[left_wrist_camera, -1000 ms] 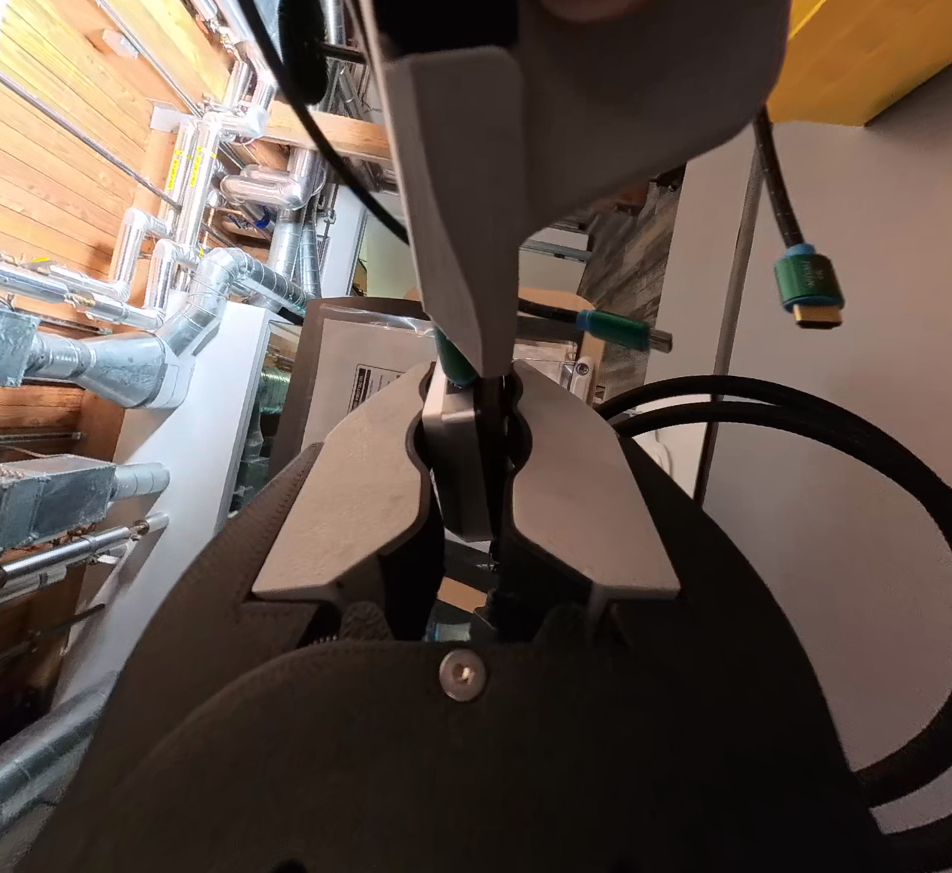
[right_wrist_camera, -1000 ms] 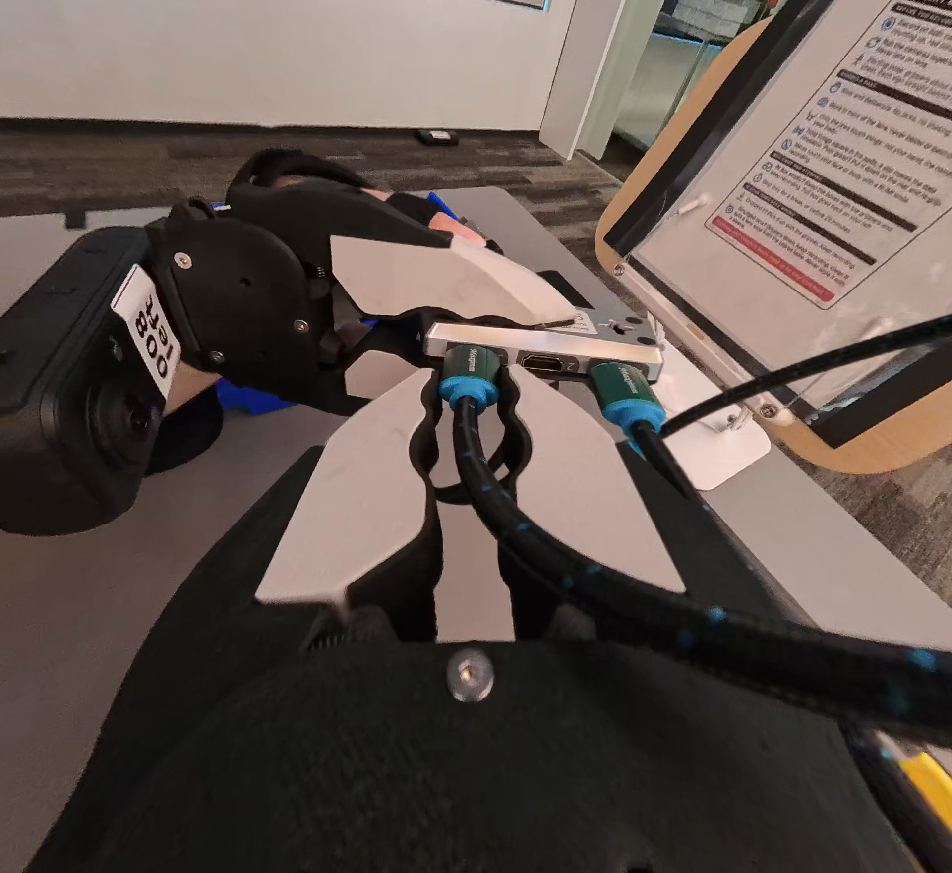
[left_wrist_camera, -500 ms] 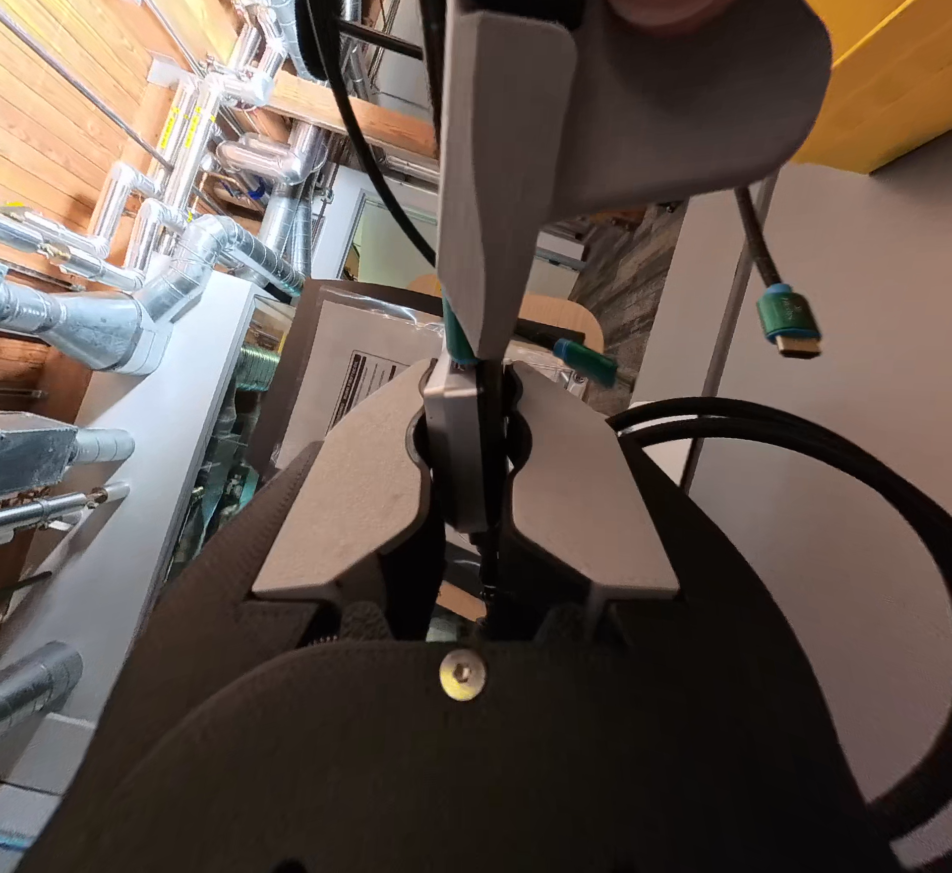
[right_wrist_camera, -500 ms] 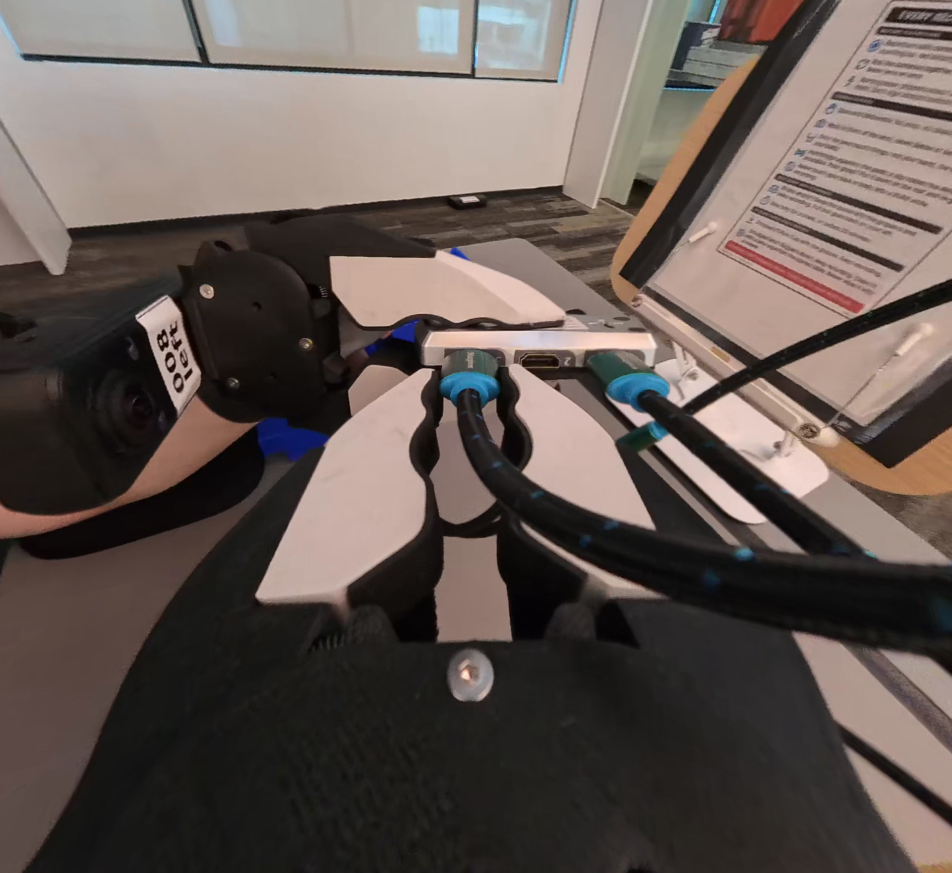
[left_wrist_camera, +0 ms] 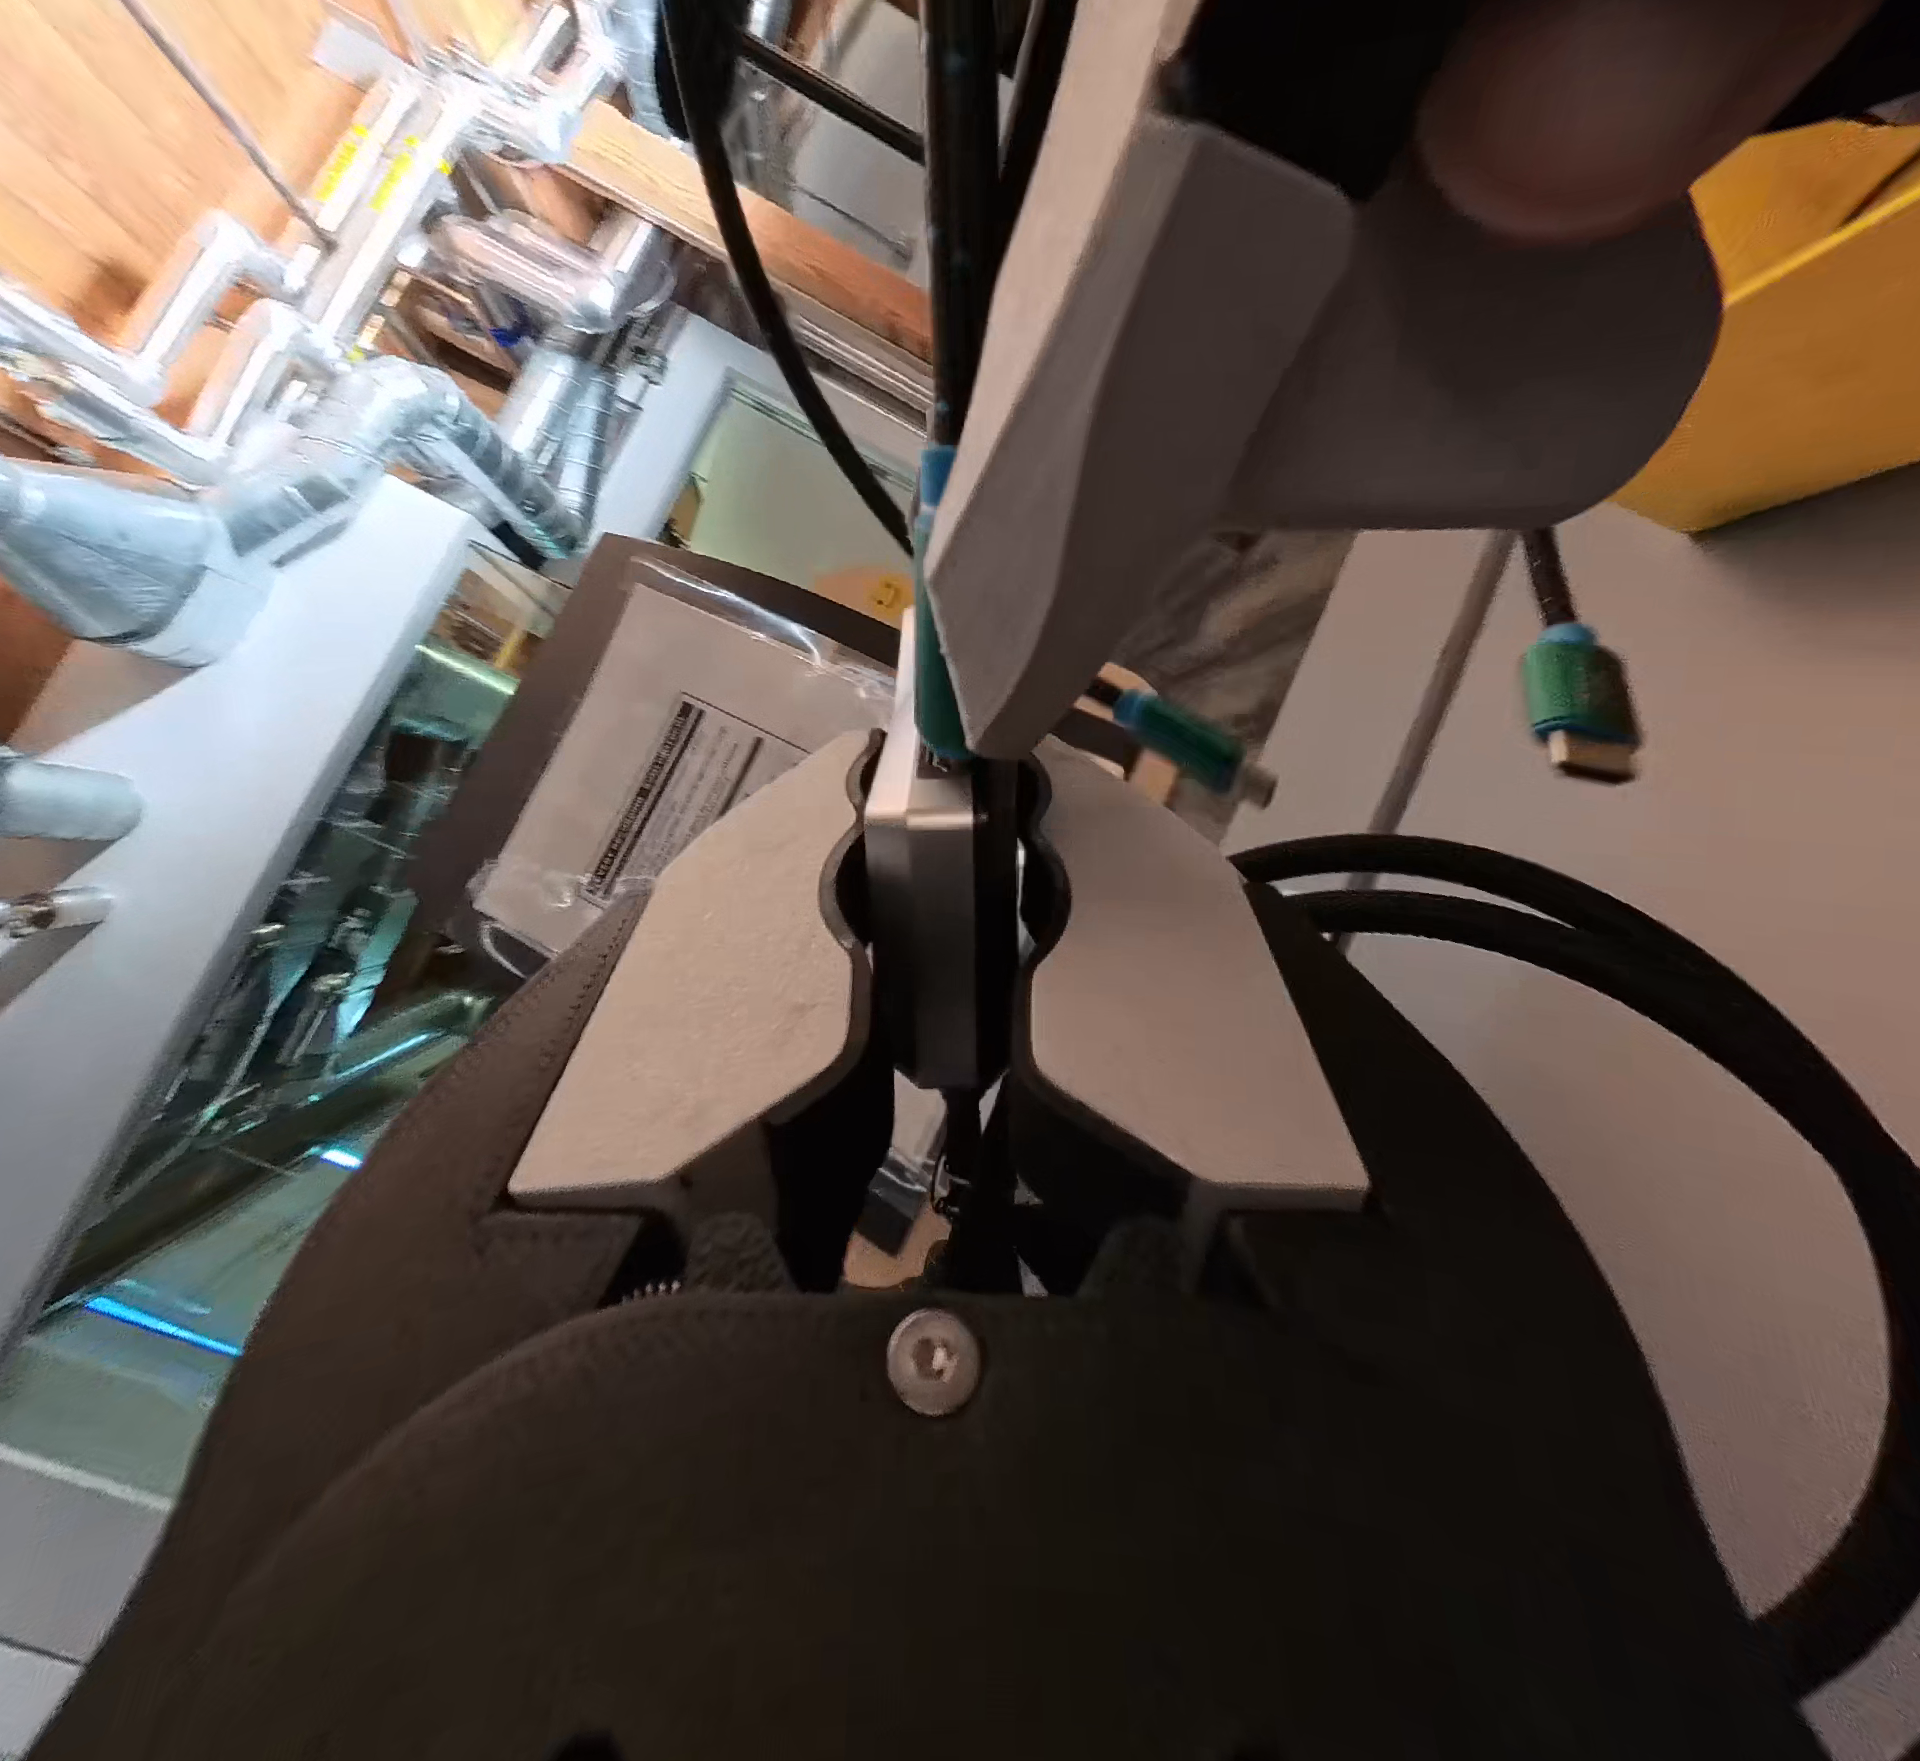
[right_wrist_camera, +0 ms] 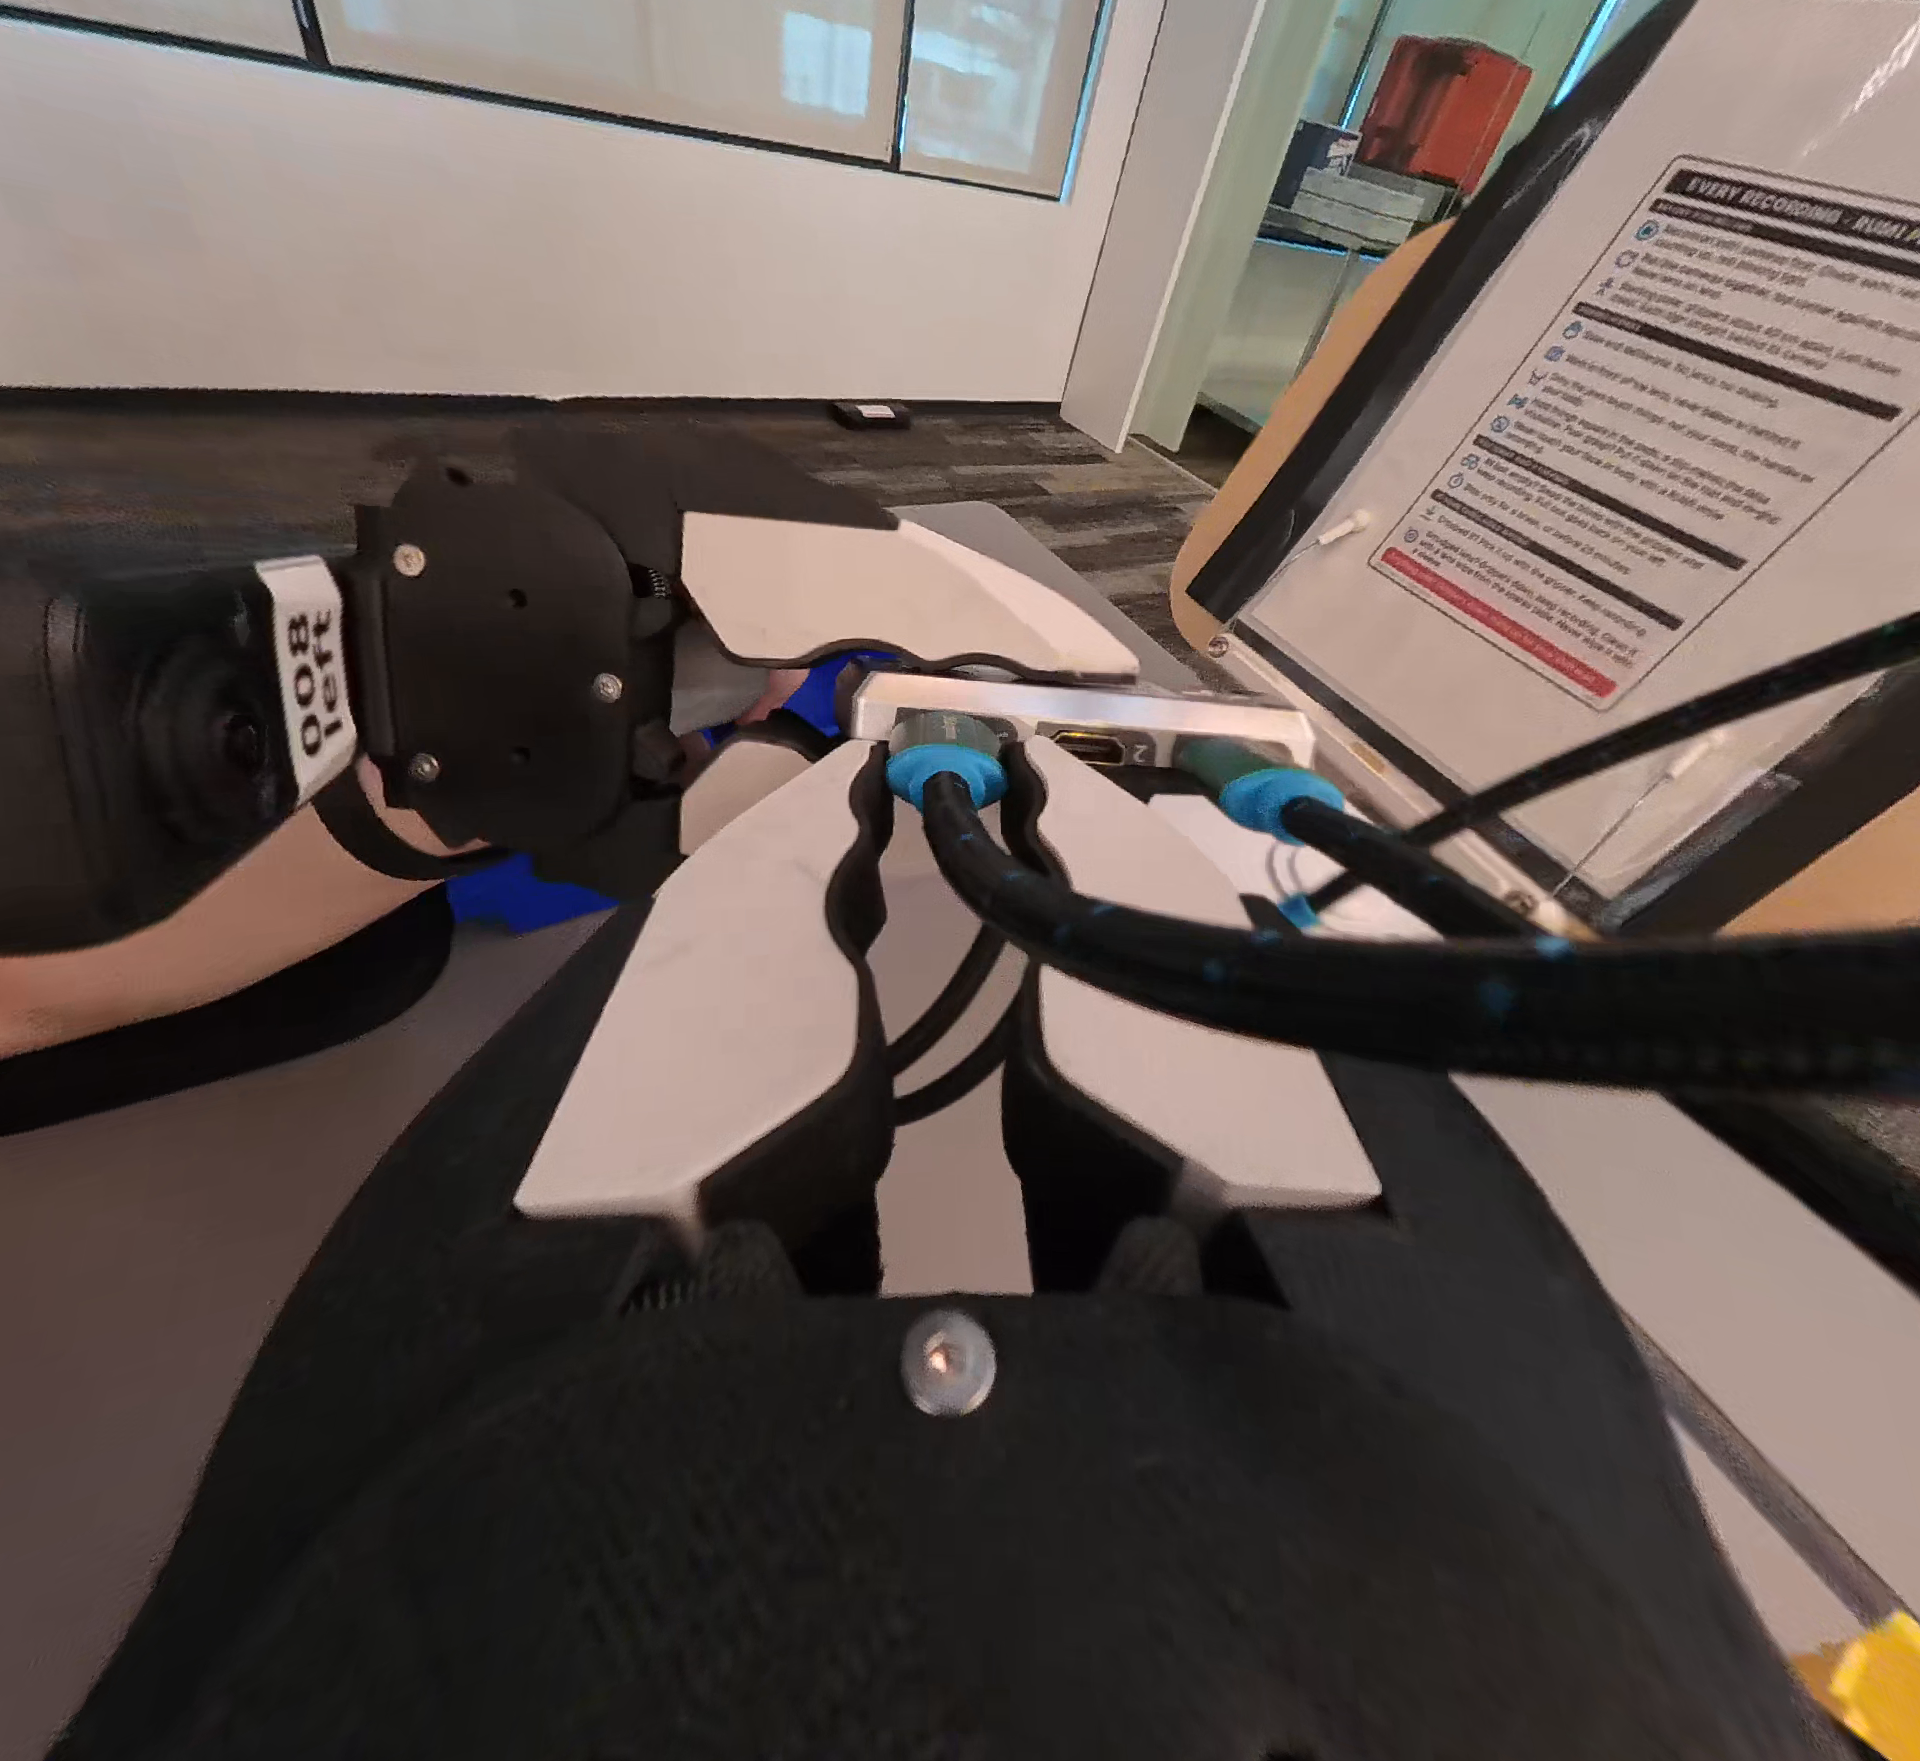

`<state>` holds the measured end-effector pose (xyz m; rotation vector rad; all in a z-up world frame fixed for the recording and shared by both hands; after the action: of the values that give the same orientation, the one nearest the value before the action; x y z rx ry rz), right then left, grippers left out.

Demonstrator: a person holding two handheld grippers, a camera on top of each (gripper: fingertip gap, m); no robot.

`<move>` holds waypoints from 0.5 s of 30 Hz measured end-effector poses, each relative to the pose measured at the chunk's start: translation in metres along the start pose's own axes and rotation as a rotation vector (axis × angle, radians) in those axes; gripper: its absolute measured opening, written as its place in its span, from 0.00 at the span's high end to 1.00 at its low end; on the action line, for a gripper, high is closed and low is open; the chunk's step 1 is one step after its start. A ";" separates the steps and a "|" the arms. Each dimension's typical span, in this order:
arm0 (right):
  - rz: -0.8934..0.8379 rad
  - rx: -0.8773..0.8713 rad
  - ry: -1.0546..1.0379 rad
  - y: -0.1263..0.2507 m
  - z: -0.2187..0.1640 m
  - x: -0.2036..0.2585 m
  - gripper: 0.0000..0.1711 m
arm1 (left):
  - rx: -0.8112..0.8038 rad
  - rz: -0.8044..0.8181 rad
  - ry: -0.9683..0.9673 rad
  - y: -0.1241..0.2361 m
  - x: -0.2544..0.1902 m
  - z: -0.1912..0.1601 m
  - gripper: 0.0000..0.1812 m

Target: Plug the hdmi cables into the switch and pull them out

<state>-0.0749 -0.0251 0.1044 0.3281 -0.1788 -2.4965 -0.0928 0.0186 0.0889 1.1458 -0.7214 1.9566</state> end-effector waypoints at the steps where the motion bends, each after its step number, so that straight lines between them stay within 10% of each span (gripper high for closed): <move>1: 0.001 0.001 0.009 0.001 0.001 0.001 0.87 | -0.013 0.026 0.001 0.000 0.001 0.001 0.84; 15: 0.062 -0.020 -0.001 0.007 0.007 0.011 0.87 | 0.042 0.104 -0.096 0.004 0.010 -0.001 0.81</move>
<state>-0.0817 -0.0365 0.1100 0.3089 -0.1618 -2.4354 -0.1000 0.0206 0.0969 1.2573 -0.8089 2.0224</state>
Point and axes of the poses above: each gripper's, where its closed fingertips meet, y back along the fingers, z out of its top, x = y × z across the jaws, the point moved 3 cm from there along y, back along the fingers, and after that the axes turned 3 degrees about x, right-handed, at the moved point
